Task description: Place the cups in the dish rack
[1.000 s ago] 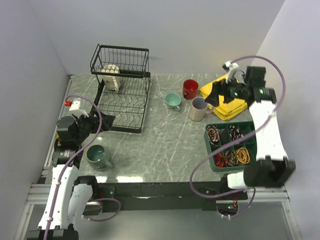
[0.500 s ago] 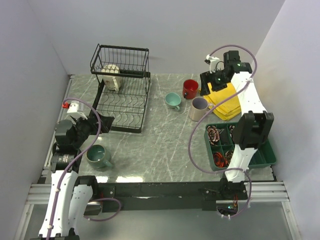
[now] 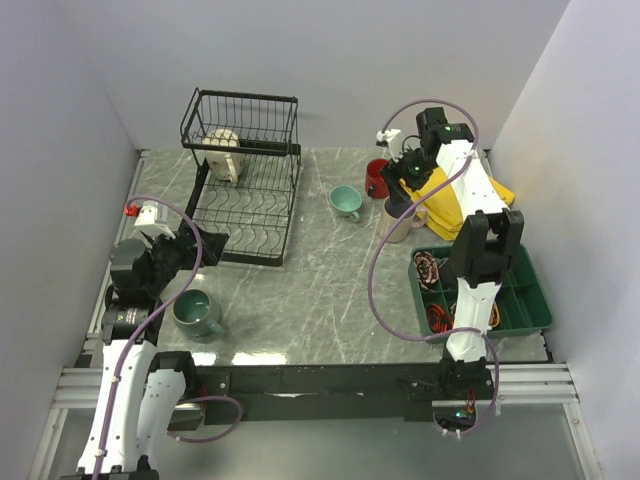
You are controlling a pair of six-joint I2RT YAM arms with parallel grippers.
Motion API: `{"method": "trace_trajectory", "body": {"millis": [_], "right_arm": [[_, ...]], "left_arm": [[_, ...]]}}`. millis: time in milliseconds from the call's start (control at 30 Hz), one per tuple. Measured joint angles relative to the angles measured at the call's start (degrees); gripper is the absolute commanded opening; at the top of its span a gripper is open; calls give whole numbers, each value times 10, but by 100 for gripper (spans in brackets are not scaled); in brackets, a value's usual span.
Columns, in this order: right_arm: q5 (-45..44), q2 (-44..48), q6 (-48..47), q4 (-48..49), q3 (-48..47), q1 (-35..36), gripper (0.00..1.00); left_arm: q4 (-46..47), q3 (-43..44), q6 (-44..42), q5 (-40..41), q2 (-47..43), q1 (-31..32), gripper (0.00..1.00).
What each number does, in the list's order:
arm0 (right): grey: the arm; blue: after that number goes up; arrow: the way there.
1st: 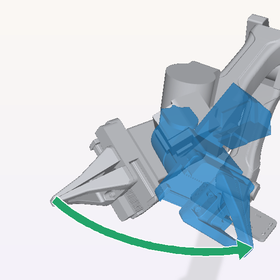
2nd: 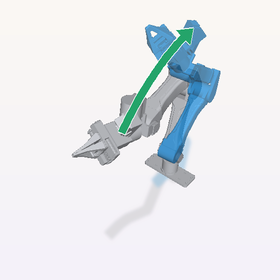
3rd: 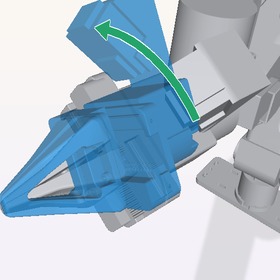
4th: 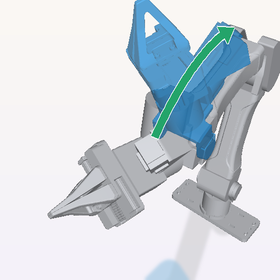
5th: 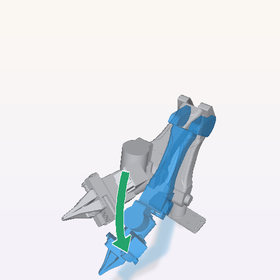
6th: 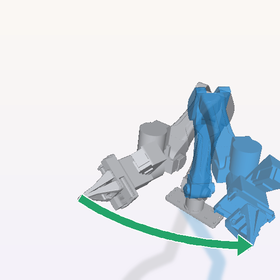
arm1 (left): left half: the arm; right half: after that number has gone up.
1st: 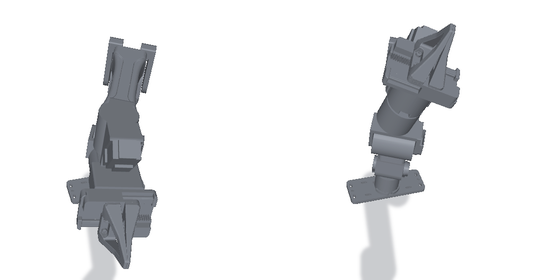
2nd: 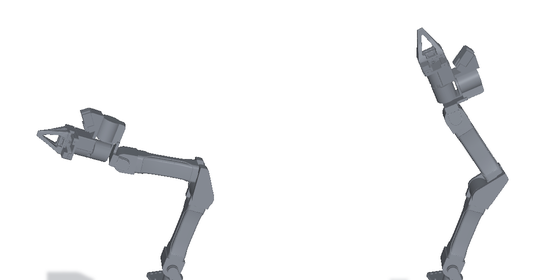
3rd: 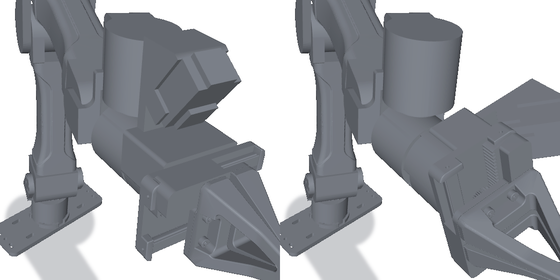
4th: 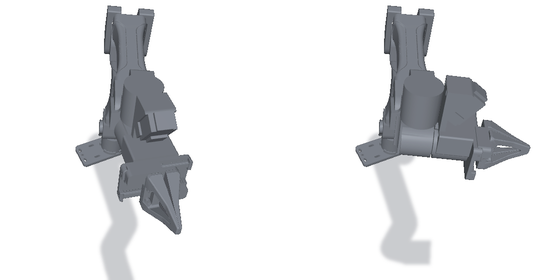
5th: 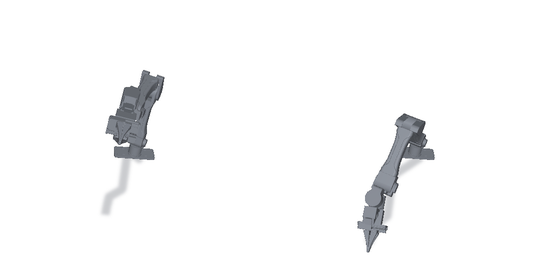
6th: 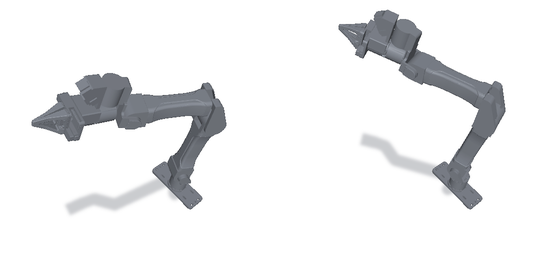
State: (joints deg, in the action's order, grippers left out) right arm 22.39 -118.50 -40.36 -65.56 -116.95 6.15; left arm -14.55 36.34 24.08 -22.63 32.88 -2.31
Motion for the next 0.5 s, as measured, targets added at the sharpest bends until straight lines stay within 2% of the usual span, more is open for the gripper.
{"method": "trace_trajectory", "body": {"millis": [267,500], "right_arm": [[-2,0,-136,7,2,1,79],[11,-5,-203,14,7,1,74]], "left_arm": [[0,0,0,0,6,0,96],[0,-1,0,0,7,0,96]]}}
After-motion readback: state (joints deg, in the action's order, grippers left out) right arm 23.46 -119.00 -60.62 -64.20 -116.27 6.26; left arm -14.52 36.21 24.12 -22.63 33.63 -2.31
